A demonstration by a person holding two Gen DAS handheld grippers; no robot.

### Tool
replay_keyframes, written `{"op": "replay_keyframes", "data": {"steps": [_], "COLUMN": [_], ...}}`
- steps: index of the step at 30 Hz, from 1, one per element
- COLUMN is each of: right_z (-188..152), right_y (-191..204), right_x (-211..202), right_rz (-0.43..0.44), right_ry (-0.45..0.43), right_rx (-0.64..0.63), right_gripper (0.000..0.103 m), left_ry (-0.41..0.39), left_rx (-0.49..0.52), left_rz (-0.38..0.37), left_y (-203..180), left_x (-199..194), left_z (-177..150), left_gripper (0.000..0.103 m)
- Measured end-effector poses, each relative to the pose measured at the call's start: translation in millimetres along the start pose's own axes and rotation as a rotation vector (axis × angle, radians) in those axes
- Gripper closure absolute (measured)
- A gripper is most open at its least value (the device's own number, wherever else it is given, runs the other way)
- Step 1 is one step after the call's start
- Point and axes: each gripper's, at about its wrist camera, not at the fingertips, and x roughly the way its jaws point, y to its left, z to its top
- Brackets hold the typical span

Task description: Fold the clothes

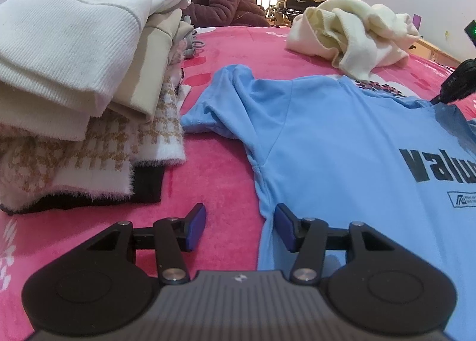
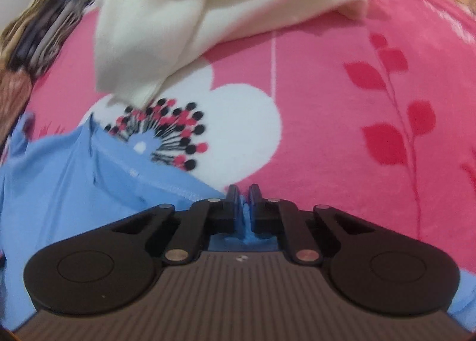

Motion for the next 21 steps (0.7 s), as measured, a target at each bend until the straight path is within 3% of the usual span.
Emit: {"op": "replay_keyframes", "data": {"steps": [3,7,13,15,18,20,21], "right_z": [4.0,8.5,-1.0,-4.4,-17.2,-24.3,-26.9], "right_y": [4.2,-9.7,-28.0,-46.3,-81.2,-98.7,-104.4], "right_x": [-19.8,-23.4,21.9,27.1,1.8,-28.6,-45.9], "right_rz": [-0.084,-0.164,-0.2,-0.127,0.046,0.067,0.053], "right_ry": [-0.137,-0.29,-0.311,-0.313,-0.415,-0.469,-0.472], "right_rx": [-0.033,0.053,0.187,0.318,0.581,0.645,0.635], "right_gripper": [0.099,0.099,0.101,0.099,0.096,0.092,0.086], "left_ry": [0.0,-0.003,-0.01,-0.013,-0.019,-0.021,-0.021], "left_rx": [-0.002,0.008,0.019,0.024,0.031,0.036,0.038], "left_rz": [0.002,0.013,0.02,0.021,0.02,0.021,0.021], "left_y": [-0.4,-3.0,-4.4,-4.2,-4.0,-4.2,-4.2], "left_x": [0.1,0.0,0.1,0.1,-0.2,-0.2,-0.2], "left_z": [-0.1,-0.7,-1.6,-1.8,-2.5,-2.2,-1.9], "left_gripper": [0.05,0.05,0.05,0.05,0.05,0.05,0.049]}}
